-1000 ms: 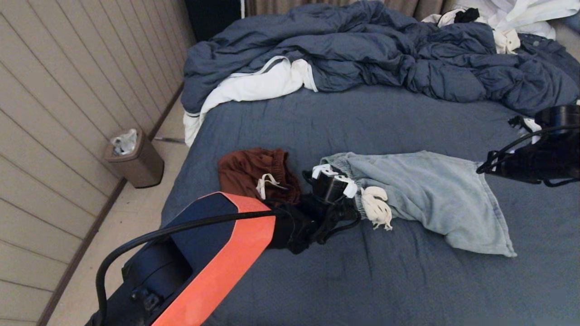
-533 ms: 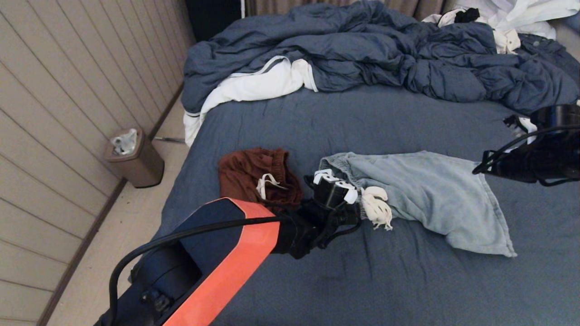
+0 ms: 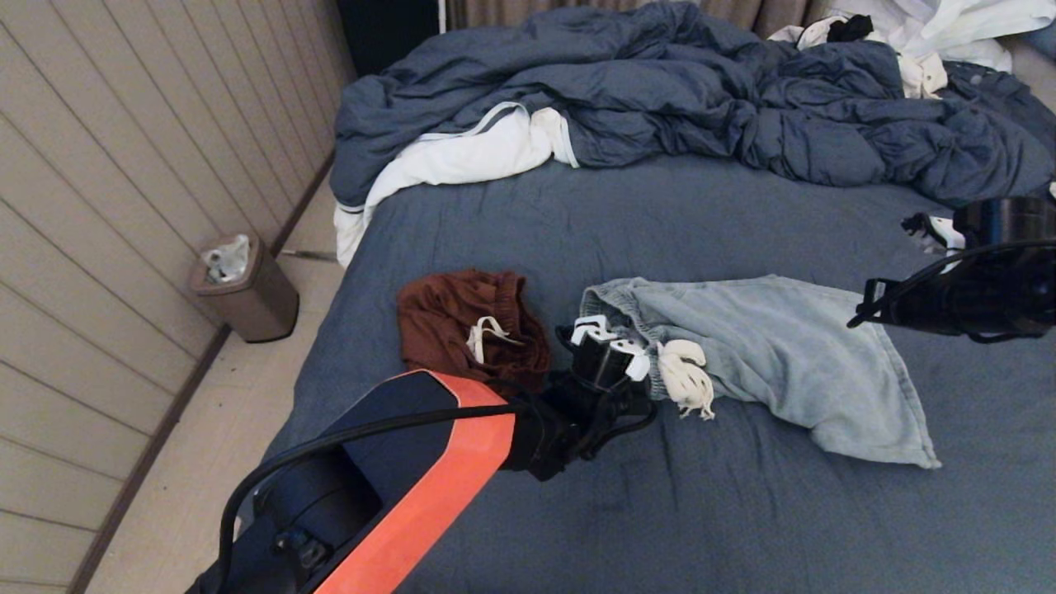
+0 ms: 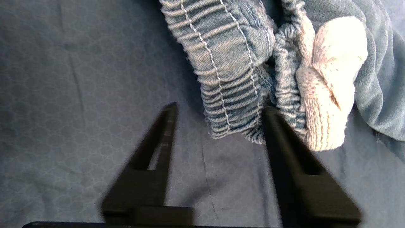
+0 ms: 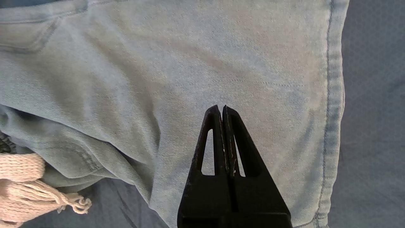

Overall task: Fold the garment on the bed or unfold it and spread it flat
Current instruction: Unford the blue shorts

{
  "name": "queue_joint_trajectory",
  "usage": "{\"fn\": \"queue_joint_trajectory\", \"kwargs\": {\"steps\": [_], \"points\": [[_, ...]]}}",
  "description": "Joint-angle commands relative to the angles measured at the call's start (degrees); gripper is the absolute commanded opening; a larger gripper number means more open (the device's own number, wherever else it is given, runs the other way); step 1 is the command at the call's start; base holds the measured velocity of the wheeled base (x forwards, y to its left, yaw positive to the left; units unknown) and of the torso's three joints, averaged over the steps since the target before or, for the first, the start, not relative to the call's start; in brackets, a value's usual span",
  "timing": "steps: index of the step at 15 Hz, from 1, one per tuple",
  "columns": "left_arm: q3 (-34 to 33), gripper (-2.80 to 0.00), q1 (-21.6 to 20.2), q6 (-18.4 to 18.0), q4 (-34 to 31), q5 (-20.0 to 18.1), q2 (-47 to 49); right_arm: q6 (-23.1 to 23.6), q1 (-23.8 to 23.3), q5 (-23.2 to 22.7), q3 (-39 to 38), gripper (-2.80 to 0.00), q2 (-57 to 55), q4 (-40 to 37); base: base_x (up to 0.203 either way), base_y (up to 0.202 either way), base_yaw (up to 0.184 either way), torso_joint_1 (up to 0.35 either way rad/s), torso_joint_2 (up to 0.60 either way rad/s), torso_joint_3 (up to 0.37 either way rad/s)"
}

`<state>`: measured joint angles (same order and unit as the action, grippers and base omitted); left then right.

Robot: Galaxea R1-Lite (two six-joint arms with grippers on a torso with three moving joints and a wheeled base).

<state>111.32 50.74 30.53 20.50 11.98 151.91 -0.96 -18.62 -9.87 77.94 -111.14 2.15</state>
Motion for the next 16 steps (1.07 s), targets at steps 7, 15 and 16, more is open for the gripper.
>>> {"fn": "queue_joint_trajectory", "kwargs": {"steps": [7,15,16], "points": [[-0.1,-2.80,0.1,-0.2,0.1,-0.1,0.4,0.1,1.0,-0.1,-0.2,-2.80,0.3,0.3,0.000,0.000,0.000,0.000,0.00,0.000],[-5.2,-2.80,1.2,1.4,0.2,3.8,-6.3,0.2,2.2,-0.5,-0.6,-2.80,2.3,0.1,0.000,0.000,0.000,0.000,0.00,0.000],[-7.9,-2.80,1.2,1.4,0.2,3.8,-7.7,0.1,2.6,-0.5,-0.8,-2.80,2.3,0.1,0.000,0.000,0.000,0.000,0.00,0.000]]}}
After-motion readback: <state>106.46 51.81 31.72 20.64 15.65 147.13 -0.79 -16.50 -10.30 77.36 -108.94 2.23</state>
